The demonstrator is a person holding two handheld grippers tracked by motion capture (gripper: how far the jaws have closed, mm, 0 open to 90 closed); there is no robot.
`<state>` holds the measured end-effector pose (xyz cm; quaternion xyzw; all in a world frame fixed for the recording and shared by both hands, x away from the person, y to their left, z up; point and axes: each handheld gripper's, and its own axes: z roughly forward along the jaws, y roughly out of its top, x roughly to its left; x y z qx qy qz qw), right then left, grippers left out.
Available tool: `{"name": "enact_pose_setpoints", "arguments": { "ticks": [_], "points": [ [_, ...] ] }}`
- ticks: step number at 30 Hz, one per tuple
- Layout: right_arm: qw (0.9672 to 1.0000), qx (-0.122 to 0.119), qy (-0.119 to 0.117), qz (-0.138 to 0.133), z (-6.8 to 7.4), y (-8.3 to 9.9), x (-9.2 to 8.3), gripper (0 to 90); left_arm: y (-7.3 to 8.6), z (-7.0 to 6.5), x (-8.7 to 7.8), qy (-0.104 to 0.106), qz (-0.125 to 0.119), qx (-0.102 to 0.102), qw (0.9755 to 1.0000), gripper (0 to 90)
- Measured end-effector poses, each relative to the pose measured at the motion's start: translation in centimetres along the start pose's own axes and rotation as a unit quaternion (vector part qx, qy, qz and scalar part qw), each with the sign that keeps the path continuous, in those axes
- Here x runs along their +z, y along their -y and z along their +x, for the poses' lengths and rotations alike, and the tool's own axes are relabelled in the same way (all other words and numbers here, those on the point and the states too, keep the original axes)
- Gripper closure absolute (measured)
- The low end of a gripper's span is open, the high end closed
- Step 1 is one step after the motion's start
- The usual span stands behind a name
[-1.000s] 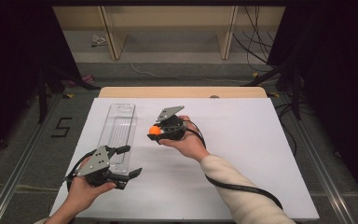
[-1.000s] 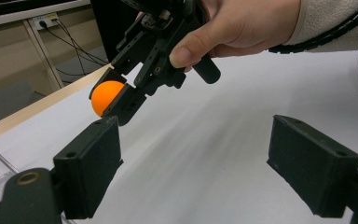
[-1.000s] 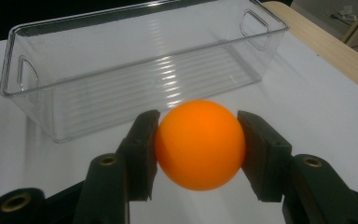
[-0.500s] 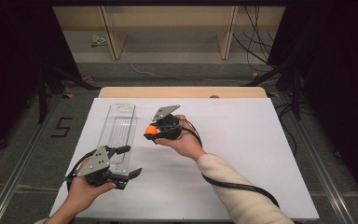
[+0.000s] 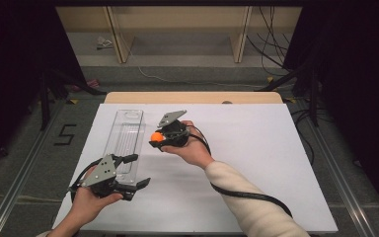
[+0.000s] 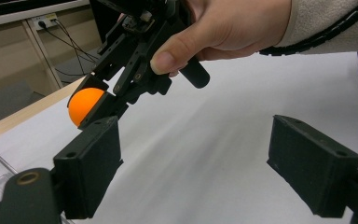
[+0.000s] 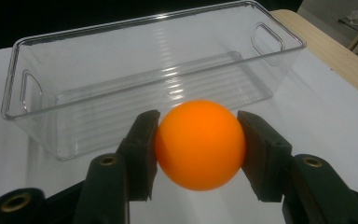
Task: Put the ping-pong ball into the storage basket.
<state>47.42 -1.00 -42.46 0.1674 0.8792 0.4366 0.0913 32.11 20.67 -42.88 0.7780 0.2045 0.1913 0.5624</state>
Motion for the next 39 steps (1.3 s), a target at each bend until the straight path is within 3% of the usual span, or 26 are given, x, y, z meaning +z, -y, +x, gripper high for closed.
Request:
{"name": "enact_pose_setpoints", "arguments": {
  "ticks": [39],
  "points": [
    [0.9999, -0.010, -0.004, -0.002, 0.2, -1.9, 1.5, 51.4, 0.0, 0.0, 0.0, 0.001, 0.001, 0.000, 1.0000, 16.7]
  ]
}}
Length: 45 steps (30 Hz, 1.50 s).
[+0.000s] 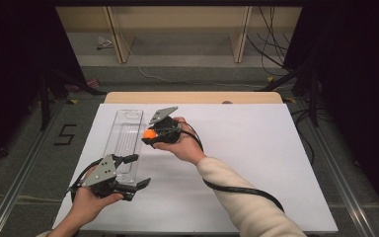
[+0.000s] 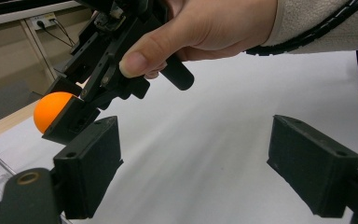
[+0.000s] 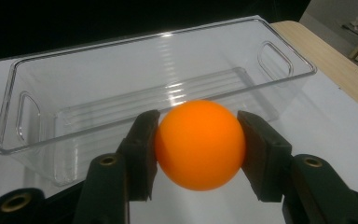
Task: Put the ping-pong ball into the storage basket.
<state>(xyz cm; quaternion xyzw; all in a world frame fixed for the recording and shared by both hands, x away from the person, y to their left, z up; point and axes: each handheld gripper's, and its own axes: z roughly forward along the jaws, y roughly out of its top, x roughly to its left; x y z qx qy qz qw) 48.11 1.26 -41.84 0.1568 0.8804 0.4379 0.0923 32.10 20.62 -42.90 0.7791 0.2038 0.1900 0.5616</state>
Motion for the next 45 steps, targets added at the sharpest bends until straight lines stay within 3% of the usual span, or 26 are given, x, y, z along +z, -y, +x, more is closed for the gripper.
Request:
{"name": "enact_pose_setpoints", "arguments": {
  "ticks": [45],
  "points": [
    [1.0000, -0.008, -0.001, 0.006, -0.2, -1.4, 1.2, 51.4, 0.0, 0.0, 0.0, 0.000, -0.001, 0.001, 1.0000, 16.7]
  ]
}}
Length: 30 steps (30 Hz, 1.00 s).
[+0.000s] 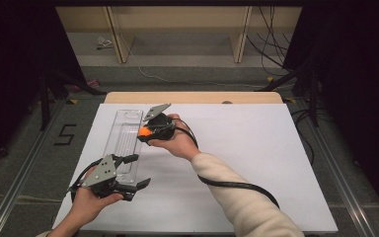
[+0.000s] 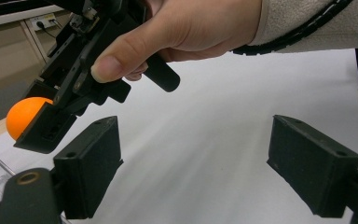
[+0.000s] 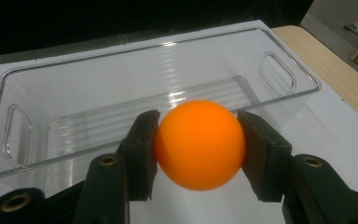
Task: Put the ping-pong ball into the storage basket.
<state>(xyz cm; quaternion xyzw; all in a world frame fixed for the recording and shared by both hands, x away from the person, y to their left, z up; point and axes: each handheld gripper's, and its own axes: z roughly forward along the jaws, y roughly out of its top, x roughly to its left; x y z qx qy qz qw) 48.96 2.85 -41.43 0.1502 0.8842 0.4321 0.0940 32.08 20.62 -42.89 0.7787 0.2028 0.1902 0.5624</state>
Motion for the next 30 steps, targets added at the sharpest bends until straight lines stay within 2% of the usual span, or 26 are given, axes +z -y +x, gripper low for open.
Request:
{"name": "enact_pose_setpoints", "arguments": {
  "ticks": [30],
  "points": [
    [1.0000, -0.003, -0.002, 0.001, 0.1, -1.1, 0.6, 51.4, 0.0, 0.0, 0.0, 0.002, 0.002, 0.003, 1.0000, 16.7]
  ]
}}
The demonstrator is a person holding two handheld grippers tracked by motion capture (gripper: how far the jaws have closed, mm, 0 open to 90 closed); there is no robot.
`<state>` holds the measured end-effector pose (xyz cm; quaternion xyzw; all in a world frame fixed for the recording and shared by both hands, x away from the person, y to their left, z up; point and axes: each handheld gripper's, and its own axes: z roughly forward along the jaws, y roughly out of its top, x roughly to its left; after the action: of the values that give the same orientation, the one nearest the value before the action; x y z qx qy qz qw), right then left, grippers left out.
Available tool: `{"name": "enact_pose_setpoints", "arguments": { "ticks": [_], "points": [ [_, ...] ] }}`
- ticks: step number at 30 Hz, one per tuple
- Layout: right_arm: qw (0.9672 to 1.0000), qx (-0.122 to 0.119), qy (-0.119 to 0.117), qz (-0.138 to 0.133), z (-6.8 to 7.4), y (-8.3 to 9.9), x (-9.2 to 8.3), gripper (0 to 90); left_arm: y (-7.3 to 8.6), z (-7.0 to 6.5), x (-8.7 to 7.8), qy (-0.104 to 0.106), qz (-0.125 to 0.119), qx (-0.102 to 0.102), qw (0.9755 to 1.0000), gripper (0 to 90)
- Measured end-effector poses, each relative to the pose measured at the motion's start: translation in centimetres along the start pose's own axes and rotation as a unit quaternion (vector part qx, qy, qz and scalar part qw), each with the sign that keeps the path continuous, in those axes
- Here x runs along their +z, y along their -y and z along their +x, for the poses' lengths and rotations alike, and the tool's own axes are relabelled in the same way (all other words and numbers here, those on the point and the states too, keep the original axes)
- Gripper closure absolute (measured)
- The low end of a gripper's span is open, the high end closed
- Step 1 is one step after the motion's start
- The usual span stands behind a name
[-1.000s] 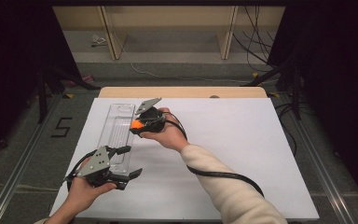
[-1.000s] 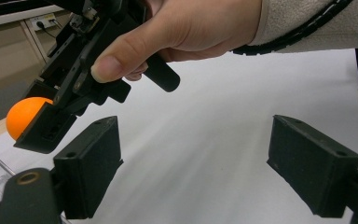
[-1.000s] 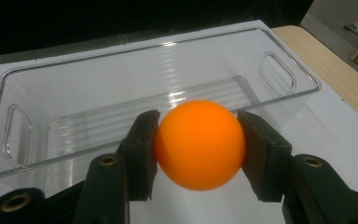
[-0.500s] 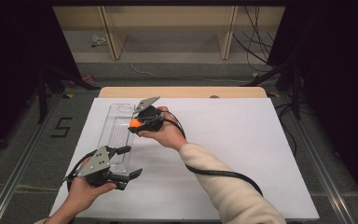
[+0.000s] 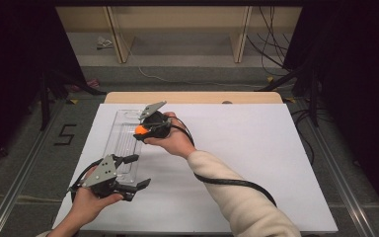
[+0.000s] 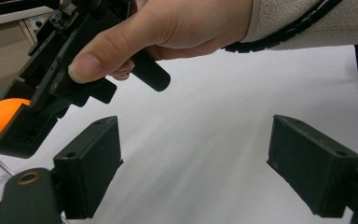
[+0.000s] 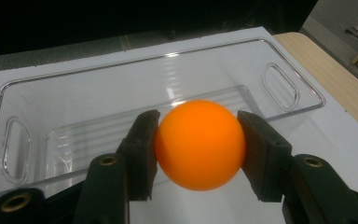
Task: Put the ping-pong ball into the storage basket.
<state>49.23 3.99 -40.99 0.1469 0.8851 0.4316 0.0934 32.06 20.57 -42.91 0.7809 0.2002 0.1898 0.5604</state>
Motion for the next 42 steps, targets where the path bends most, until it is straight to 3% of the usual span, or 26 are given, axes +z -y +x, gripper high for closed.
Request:
{"name": "enact_pose_setpoints", "arguments": {
  "ticks": [42],
  "points": [
    [0.9999, -0.009, -0.008, 0.005, 0.4, -1.0, 1.4, 51.4, 0.0, 0.0, 0.0, 0.000, -0.001, 0.001, 1.0000, 16.7]
  ]
}}
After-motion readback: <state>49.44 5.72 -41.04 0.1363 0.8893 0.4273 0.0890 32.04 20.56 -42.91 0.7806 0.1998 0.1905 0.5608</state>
